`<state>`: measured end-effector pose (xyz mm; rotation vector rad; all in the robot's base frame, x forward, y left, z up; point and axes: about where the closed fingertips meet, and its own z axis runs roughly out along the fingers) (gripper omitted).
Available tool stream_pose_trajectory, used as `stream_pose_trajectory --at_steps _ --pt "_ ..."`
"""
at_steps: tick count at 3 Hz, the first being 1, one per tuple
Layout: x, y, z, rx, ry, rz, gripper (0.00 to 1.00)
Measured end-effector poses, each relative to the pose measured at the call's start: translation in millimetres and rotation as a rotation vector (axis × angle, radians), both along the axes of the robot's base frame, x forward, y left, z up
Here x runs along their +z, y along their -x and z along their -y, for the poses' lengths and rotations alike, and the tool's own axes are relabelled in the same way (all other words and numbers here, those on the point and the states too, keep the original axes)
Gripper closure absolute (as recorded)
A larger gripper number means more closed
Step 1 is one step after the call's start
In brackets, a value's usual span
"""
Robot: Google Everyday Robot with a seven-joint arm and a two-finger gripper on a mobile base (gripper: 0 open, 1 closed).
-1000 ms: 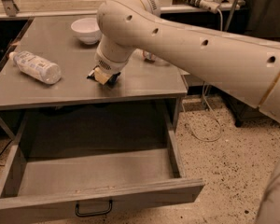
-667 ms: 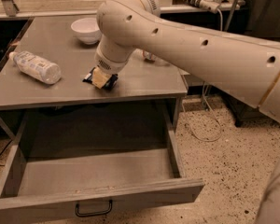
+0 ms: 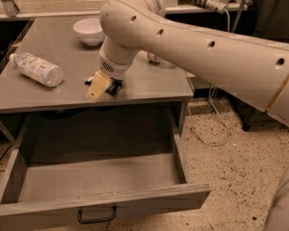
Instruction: Pick rxbar blueberry from top drawer and place on counter
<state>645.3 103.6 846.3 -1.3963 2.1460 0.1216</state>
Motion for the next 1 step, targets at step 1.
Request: stream_pose_trajectory --at_steps 1 --pt "0.0 0.0 0.0 0.0 0.0 0.0 0.0"
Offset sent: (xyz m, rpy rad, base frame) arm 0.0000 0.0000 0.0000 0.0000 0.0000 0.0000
